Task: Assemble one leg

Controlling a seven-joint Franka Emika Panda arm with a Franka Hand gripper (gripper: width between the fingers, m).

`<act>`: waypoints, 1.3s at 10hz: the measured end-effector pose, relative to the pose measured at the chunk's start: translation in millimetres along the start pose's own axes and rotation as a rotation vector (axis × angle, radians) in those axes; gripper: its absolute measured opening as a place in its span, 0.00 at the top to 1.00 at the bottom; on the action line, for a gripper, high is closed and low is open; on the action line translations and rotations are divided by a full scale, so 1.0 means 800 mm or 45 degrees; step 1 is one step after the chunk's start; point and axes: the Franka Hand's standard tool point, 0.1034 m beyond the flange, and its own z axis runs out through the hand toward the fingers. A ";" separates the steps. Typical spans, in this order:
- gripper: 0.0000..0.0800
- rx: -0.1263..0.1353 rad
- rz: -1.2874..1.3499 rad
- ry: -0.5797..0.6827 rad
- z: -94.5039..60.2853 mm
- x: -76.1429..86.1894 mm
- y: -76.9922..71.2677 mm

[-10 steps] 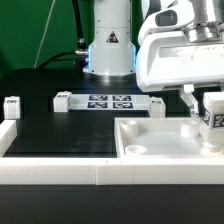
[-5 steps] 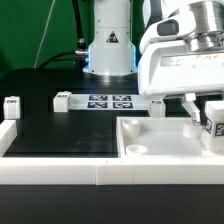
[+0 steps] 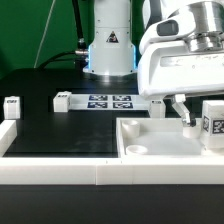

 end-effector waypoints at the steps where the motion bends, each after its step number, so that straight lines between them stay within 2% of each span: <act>1: 0.21 0.000 0.000 0.000 0.000 0.000 0.000; 5: 0.19 0.000 -0.001 0.001 -0.001 0.001 0.000; 8: 0.19 0.006 0.018 -0.023 -0.033 0.033 -0.003; 9: 0.19 0.008 0.021 -0.045 -0.037 0.040 -0.002; 10: 0.19 0.008 0.020 -0.044 -0.035 0.037 -0.002; 11: 0.19 0.011 0.020 -0.080 -0.034 0.032 -0.003; 12: 0.19 0.030 0.021 -0.253 -0.033 0.025 -0.007; 13: 0.19 0.041 0.023 -0.351 -0.036 0.030 -0.009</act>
Offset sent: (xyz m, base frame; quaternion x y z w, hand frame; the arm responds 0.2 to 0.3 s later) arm 0.0000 0.0000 0.0000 0.0000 0.0000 0.0000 1.0000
